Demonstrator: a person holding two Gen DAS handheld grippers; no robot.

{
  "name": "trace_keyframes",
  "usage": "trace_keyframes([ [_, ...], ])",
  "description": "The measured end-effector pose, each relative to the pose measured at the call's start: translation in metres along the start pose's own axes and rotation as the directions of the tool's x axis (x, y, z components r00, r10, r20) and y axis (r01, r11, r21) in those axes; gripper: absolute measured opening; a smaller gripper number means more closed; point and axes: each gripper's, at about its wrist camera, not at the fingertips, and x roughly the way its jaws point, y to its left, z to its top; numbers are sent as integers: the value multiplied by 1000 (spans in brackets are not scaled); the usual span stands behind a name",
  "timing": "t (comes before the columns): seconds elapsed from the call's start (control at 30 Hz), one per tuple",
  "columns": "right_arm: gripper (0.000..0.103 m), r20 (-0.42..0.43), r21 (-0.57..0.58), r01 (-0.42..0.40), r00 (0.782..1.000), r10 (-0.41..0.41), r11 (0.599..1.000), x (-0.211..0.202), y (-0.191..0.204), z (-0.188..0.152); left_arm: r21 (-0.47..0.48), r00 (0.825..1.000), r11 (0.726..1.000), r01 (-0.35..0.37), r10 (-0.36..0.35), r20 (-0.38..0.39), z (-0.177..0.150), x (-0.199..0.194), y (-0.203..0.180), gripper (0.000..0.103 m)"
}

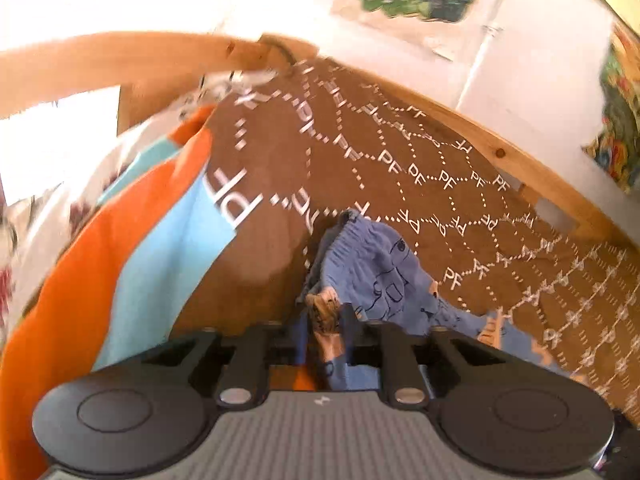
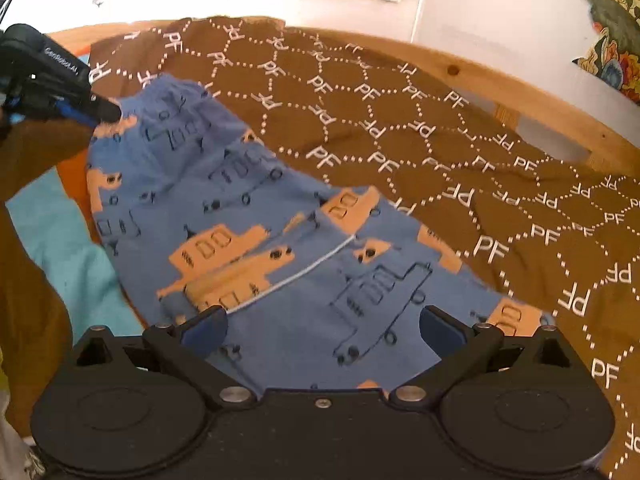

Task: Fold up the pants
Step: 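Lift the pants end with the left tool and fold it over the rest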

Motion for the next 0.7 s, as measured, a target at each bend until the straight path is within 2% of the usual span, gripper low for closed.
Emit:
trace_keyframes([
  [0.07,102,-5,-4,-1,1000,1,1000,0,1,-2,85,999,996,7,-10,36,-5,-5,-11,14],
  [0.17,102,-9,-4,1,1000,-1,1000,0,1,-3,207,996,977,51,-66,66,-10,-9,-29,13],
  [0.23,102,-12,-2,0,1000,0,1000,1,0,-2,232,996,972,43,-59,66,-11,-11,-34,13],
  [0.3,102,-16,-1,0,1000,0,1000,2,0,-2,180,999,983,21,-30,45,-9,-7,-27,13],
  [0.4,102,-17,-2,0,1000,0,1000,2,0,-2,51,999,998,-36,36,-11,-4,4,-9,15],
  [0.43,102,-18,-2,0,1000,0,1000,2,0,-2,12,999,999,-46,46,-23,-3,6,-2,21],
  [0.5,102,-18,-1,-1,1000,1,1000,2,-1,-2,-39,1000,999,-24,23,-22,-5,6,6,23],
  [0.7,102,-26,8,-3,1000,3,1000,4,-1,-3,-17,998,998,-57,57,19,-17,4,-2,31],
])
